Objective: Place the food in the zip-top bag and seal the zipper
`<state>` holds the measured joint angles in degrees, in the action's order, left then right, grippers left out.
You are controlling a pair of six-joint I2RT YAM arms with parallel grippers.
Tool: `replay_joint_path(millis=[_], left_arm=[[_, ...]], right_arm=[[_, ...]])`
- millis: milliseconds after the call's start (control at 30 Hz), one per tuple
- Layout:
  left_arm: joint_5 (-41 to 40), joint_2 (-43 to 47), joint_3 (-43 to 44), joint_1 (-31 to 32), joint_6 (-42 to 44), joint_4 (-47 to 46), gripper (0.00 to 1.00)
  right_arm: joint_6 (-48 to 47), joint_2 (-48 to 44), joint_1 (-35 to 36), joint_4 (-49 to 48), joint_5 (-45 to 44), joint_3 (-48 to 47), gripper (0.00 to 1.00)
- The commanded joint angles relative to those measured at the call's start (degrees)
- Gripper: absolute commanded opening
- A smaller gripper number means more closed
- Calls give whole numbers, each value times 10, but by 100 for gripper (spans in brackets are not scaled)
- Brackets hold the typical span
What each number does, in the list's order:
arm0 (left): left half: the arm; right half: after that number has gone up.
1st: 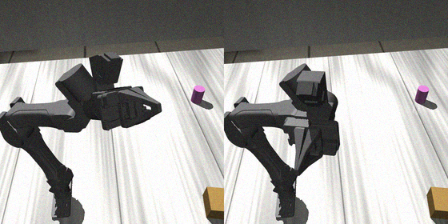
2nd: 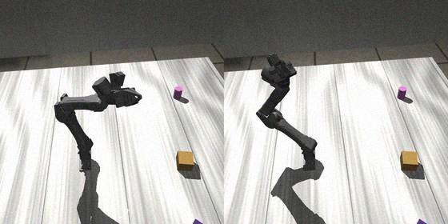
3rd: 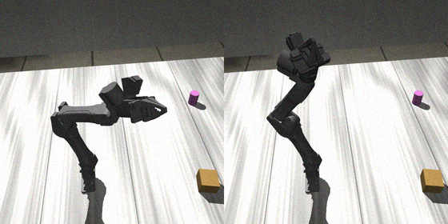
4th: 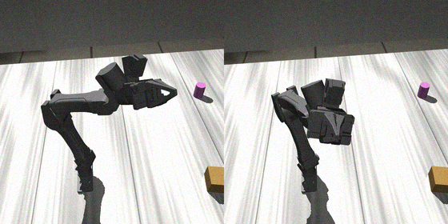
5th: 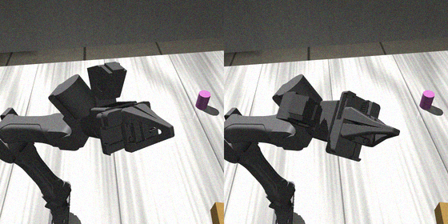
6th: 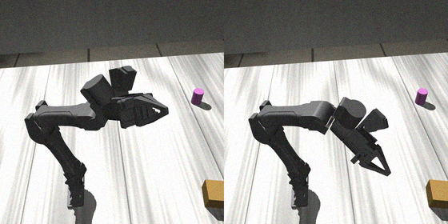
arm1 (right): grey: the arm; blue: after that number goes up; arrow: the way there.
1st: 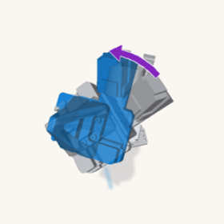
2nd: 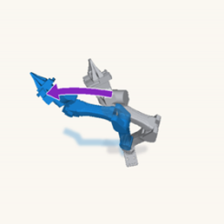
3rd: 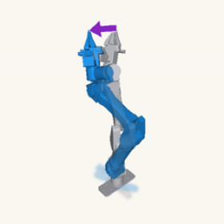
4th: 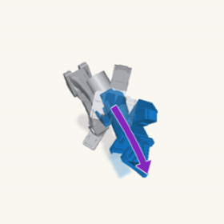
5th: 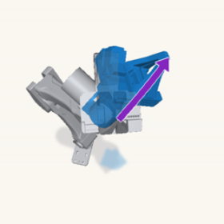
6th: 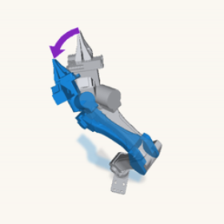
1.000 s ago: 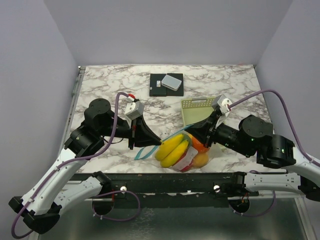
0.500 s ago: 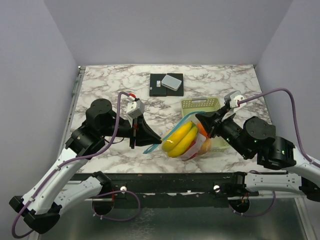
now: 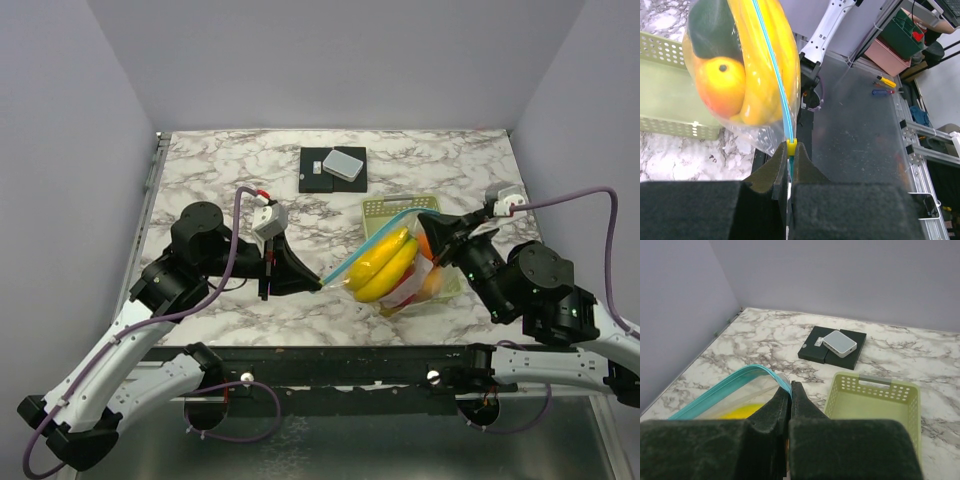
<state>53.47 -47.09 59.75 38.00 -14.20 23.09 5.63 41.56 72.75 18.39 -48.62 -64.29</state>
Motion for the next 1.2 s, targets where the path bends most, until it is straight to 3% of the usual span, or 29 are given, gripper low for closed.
replay_joint_path(millis=[0, 433, 567, 767, 1000, 1167], left_arm=[[7, 17, -12, 1, -12, 34, 0], [-8, 11, -14, 2, -16, 34, 1], [-38, 9, -7, 2, -14, 35, 17], [-141, -9, 18, 1, -7, 52, 48], [-240, -18, 48, 1, 2, 59, 59], [-259, -25, 74, 2, 6, 59, 63]], right_arm=[[-23, -28, -7, -65, -94, 4, 1], [-10, -44, -7, -51, -71, 6, 1], [-16, -46, -7, -51, -13, 4, 1], [-6, -12, -7, 16, 58, -42, 1], [8, 4, -7, 52, 105, -58, 1], [13, 19, -7, 79, 141, -70, 1]])
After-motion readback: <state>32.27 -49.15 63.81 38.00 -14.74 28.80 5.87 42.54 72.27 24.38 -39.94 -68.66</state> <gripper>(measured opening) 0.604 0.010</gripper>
